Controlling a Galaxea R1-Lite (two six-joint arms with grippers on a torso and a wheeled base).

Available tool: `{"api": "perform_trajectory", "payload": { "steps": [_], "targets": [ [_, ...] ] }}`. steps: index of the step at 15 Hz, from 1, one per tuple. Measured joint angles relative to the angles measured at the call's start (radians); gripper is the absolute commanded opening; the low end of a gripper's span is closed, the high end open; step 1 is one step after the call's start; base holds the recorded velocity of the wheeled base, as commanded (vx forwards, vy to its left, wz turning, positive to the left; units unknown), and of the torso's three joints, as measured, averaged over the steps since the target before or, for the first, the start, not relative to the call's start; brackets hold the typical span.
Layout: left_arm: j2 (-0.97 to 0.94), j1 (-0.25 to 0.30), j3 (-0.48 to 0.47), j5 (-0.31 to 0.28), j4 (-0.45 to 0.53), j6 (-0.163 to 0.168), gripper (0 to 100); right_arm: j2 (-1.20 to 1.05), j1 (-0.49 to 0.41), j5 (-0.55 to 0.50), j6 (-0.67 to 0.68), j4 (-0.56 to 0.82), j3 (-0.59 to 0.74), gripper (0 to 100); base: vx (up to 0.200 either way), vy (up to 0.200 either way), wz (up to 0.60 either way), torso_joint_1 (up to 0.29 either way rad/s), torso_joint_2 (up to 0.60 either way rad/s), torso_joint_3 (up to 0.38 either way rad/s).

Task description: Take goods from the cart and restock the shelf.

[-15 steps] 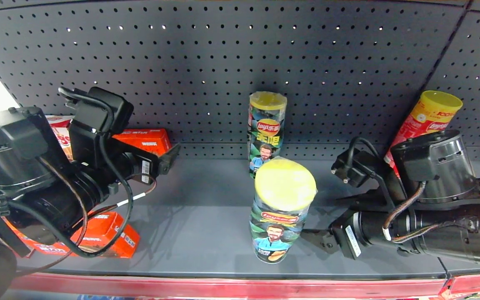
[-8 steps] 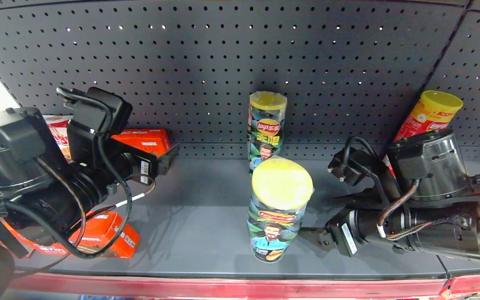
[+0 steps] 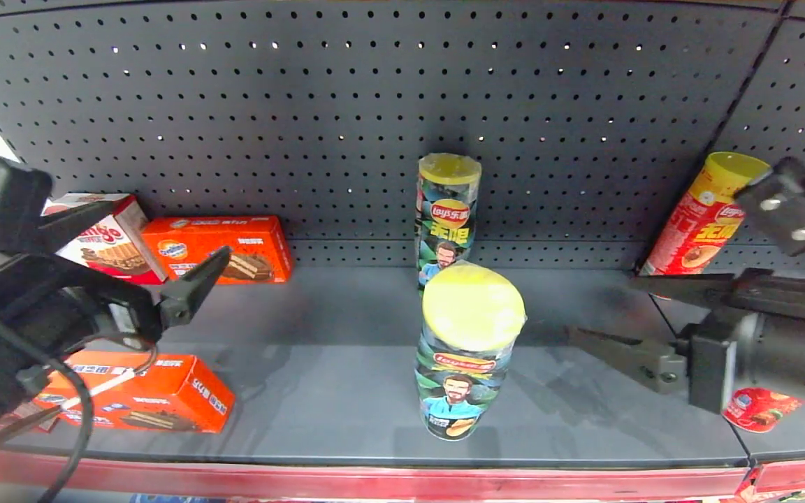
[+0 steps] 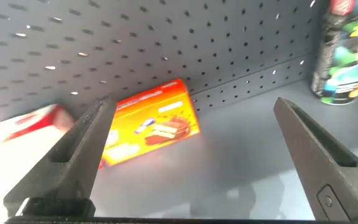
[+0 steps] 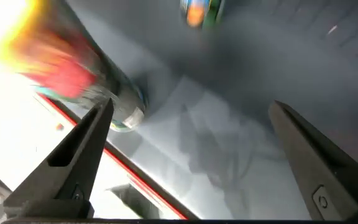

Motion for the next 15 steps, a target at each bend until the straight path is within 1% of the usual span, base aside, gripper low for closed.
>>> {"api": "perform_trajectory", "payload": {
  "steps": [3,7,9,11,13,14,15],
  "targets": [
    [-0.194,-0.006,0.062,-0.001,0.087,0.003,100,-0.174,0.016,-0.010,-0.076,-0.032,0.097,100,0.000,0.000,0.00,0.000,0.00,0.000],
    [-0.454,-0.009,0.146,-0.003,0.253,0.003,100,-0.404,0.022,-0.006,-0.118,-0.040,0.268,100,0.000,0.000,0.00,0.000,0.00,0.000],
    [-0.585,-0.009,0.178,-0.003,0.380,0.016,100,-0.519,0.022,-0.006,-0.120,-0.033,0.363,100,0.000,0.000,0.00,0.000,0.00,0.000],
    [-0.735,-0.008,0.209,-0.008,0.560,0.038,100,-0.634,0.016,-0.008,-0.114,-0.021,0.491,100,0.000,0.000,0.00,0.000,0.00,0.000],
    [-0.877,-0.008,0.253,-0.024,0.740,0.053,100,-0.699,0.009,-0.011,-0.087,-0.017,0.573,100,0.000,0.000,0.00,0.000,0.00,0.000],
    [-0.931,-0.008,0.291,-0.035,0.784,0.057,100,-0.723,-0.006,-0.013,-0.063,-0.017,0.611,100,0.000,0.000,0.00,0.000,0.00,0.000],
    [-0.975,-0.007,0.337,-0.049,0.804,0.059,100,-0.736,-0.023,-0.013,-0.054,-0.019,0.636,100,0.000,0.000,0.00,0.000,0.00,0.000]
  ]
}}
